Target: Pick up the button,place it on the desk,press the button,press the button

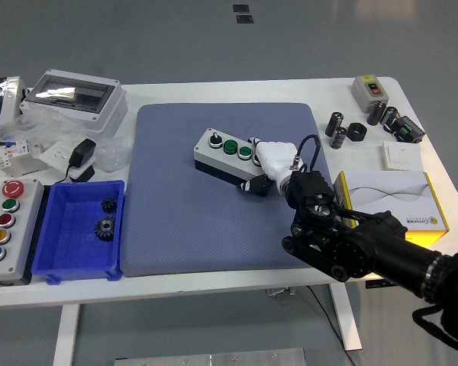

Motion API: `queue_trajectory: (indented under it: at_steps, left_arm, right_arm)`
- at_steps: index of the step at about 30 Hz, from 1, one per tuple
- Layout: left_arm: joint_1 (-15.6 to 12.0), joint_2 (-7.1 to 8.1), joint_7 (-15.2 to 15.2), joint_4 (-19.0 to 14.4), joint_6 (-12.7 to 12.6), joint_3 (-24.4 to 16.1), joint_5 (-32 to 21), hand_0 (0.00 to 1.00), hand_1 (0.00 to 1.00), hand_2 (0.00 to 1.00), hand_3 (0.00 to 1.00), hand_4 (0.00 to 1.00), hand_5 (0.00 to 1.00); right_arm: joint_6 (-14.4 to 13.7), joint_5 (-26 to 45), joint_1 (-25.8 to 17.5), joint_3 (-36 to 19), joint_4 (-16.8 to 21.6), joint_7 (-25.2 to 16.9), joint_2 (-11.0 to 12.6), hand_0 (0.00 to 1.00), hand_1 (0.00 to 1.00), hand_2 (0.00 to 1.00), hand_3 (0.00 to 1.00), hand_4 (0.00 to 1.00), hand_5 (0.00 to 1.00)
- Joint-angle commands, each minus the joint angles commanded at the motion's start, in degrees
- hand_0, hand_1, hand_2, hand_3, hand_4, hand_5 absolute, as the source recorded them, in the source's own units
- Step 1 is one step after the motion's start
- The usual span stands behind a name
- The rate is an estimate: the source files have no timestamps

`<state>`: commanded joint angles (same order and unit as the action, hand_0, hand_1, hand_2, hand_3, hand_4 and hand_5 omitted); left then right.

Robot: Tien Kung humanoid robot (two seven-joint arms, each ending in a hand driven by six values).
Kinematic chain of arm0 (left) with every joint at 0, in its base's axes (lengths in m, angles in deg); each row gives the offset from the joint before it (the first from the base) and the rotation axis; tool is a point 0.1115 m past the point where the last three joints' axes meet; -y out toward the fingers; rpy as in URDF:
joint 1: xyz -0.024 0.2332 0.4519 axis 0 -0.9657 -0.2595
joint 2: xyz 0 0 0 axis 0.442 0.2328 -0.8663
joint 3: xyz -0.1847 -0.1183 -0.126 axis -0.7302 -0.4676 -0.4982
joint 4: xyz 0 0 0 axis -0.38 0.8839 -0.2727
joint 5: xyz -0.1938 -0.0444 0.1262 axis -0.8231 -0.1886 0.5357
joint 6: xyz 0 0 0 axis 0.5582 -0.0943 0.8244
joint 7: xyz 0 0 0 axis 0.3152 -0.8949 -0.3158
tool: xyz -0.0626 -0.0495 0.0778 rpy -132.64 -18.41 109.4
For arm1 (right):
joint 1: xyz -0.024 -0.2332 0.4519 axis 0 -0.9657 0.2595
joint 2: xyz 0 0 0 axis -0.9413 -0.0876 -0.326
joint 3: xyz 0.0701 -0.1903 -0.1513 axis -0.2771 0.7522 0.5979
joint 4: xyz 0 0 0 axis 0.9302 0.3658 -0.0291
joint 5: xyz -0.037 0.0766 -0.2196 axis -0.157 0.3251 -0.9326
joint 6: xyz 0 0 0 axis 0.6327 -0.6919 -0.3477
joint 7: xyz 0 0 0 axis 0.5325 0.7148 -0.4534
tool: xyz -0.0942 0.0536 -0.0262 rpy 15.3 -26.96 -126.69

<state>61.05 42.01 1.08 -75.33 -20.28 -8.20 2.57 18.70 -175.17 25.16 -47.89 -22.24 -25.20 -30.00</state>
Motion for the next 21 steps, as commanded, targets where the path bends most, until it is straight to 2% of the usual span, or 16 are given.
queue_trajectory:
  at_steps: [1, 2, 4, 9, 11, 15, 18, 21]
  left_arm:
    - [-0.01, -0.01, 0.03, 0.0, 0.0, -0.01, 0.01, 0.644, 0.563, 0.621, 0.586, 0.632, 0.154]
    - [-0.05, -0.06, 0.1, 0.0, -0.03, 0.08, -0.15, 0.644, 0.564, 0.621, 0.587, 0.634, 0.157]
    - [-0.18, -0.2, 0.17, 0.0, -0.04, 0.27, -0.44, 0.644, 0.564, 0.621, 0.587, 0.634, 0.157]
    - [-0.58, -0.47, 0.08, 0.0, -0.02, 0.41, -0.73, 0.644, 0.564, 0.621, 0.587, 0.634, 0.162]
    - [-0.59, -0.54, 0.17, 0.0, 0.0, 0.37, -0.66, 0.644, 0.564, 0.621, 0.587, 0.634, 0.162]
    - [-0.61, -0.74, 0.12, 0.0, 0.11, 0.19, -0.25, 0.644, 0.567, 0.621, 0.588, 0.64, 0.176]
    - [-0.59, -0.82, 0.01, 0.0, 0.17, 0.04, 0.07, 0.644, 0.567, 0.621, 0.588, 0.64, 0.176]
    - [-0.5, -0.84, -0.05, 0.0, 0.27, -0.28, 0.66, 0.644, 0.57, 0.621, 0.589, 0.645, 0.187]
  right_arm:
    - [-0.27, 0.19, -0.14, -0.15, 0.86, -0.46, 0.59, 0.067, 0.271, 0.368, 0.339, 0.002, 0.002]
    - [-0.51, 0.76, -0.43, -0.46, 2.2, -1.33, 1.73, 0.063, 0.261, 0.34, 0.264, 0.002, 0.002]
    - [-0.45, 1.65, -0.8, -0.82, 4.96, -3.21, 4.03, 0.063, 0.261, 0.34, 0.264, 0.002, 0.002]
    - [2.73, 5.14, -0.13, 0.67, 13.82, -9.93, 11.07, 0.064, 0.262, 0.334, 0.233, 0.002, 0.002]
    - [3.05, 7.2, -0.33, 0.78, 17.51, -12.73, 13.93, 0.064, 0.262, 0.334, 0.233, 0.002, 0.002]
    - [2.06, 7.89, -0.85, 2.54, 23.99, -18.26, 19.35, 0.064, 0.262, 0.327, 0.218, 0.002, 0.002]
    - [0.01, 4.65, -1.07, 5.85, 27.98, -22.0, 22.93, 0.064, 0.262, 0.327, 0.218, 0.002, 0.002]
    - [-1.5, 1.15, -1.66, 9.15, 28.32, -23.33, 23.94, 0.074, 0.268, 0.324, 0.219, 0.002, 0.002]
